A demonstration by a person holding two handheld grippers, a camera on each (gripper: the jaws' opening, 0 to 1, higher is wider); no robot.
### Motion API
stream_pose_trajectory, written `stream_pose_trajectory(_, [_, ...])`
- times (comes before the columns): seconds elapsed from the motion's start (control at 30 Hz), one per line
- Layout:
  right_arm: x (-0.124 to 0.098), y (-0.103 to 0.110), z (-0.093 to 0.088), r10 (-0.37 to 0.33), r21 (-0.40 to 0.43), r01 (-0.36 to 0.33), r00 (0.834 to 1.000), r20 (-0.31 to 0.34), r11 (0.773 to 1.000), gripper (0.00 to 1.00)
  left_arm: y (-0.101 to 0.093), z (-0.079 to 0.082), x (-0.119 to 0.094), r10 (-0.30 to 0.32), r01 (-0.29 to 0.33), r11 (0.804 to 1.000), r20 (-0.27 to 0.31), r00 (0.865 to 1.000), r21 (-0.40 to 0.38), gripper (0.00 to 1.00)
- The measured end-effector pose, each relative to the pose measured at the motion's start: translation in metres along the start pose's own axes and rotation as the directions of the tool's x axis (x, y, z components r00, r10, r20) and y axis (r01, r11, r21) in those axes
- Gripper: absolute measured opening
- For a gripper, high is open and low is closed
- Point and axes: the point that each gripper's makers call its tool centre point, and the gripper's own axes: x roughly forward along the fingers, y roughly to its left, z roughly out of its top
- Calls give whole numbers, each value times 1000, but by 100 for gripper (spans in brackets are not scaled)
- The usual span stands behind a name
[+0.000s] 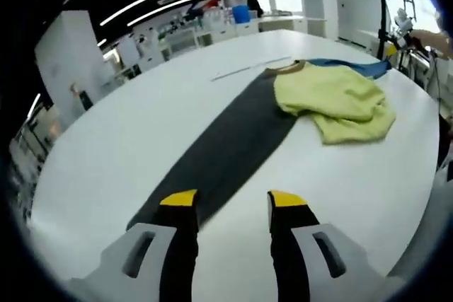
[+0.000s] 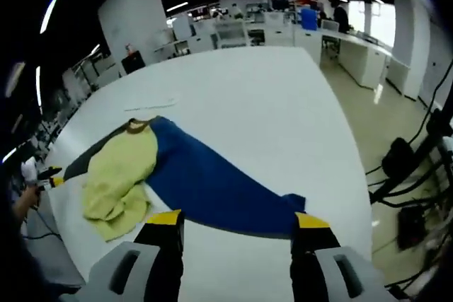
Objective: Fold the garment on the visible template until the final outline fits inside the template.
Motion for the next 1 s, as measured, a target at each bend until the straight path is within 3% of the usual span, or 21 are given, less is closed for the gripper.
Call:
stream_pose_trajectory(0.13, [4,27,3,81,-27,-81,997,14,996,61,-25,14,4,-94,93,995,45,995,20,41])
stream_pose_trajectory(0.27, [7,52,4,150,-51,-149,989,17,988,61,-40,23,8,-145,143,989,70,987,40,43])
stream_pose_trajectory(0.43, [11,82,3,229,-122,-226,973,11,967,61,-63,32,16,-228,222,973,97,969,65,45])
stream_pose_trajectory(0.83, [28,120,-16,292,-297,-300,954,-71,907,59,-97,37,40,-351,340,933,94,932,114,44])
stream_pose_trajectory(1.0, [37,131,-18,312,-345,-321,946,-83,882,55,-102,34,51,-365,355,927,77,928,119,43])
